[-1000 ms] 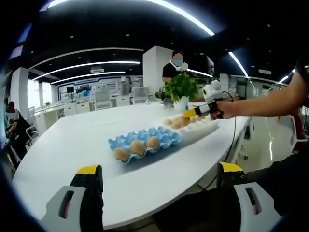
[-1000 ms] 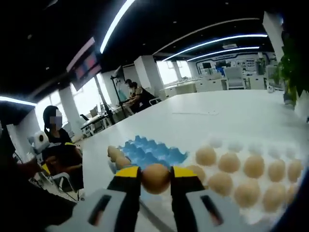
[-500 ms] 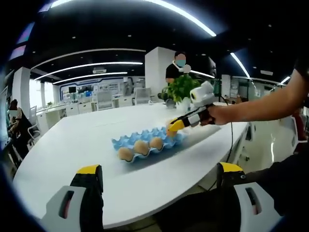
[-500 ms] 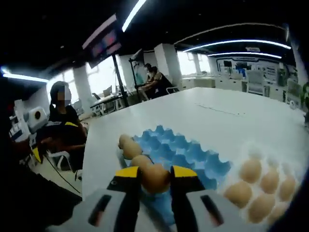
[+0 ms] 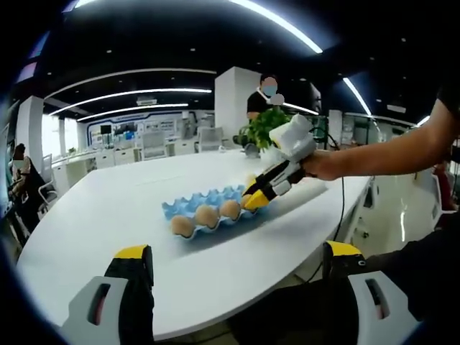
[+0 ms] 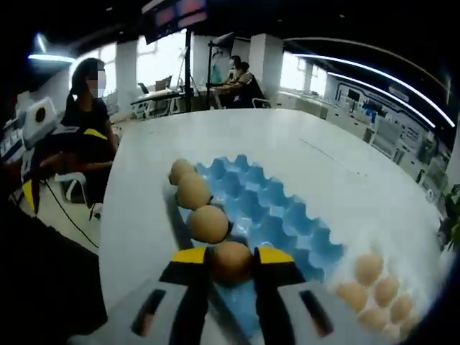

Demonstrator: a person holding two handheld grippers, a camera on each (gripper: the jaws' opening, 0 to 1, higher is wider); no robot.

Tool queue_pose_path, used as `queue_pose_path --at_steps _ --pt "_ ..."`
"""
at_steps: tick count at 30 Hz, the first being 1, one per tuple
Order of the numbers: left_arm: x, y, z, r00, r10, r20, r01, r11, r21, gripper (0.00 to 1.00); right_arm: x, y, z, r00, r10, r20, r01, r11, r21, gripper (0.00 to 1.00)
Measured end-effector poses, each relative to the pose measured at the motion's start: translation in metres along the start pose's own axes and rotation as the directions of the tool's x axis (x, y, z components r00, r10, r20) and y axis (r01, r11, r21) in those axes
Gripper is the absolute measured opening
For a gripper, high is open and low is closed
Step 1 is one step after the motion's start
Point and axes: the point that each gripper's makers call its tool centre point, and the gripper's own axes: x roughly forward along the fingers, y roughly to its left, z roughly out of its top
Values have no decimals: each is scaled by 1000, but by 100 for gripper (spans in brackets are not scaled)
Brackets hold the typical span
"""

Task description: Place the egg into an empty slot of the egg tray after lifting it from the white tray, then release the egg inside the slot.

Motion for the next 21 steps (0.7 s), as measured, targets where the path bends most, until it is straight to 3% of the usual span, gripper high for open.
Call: queue_pose_path --at_steps 2,6,9,16,21 --pt "0 0 -1 1000 -3 -7 3 1000 5 100 -6 -2 16 996 -5 94 2 1000 23 22" --pt "0 0 -1 1000 -4 -9 4 1000 8 100 -25 -10 29 984 -24 179 3 994 114 22" --pt "2 -2 -3 1000 -7 -13 7 1000 7 100 -34 -8 34 972 -12 233 -32 982 187 22" --pt "4 -11 -7 999 -27 -37 27 999 17 100 -49 -13 26 960 -23 278 -30 982 185 22" --pt "6 -13 -6 998 -35 -47 37 999 29 100 -70 -25 18 947 -67 313 7 982 188 22"
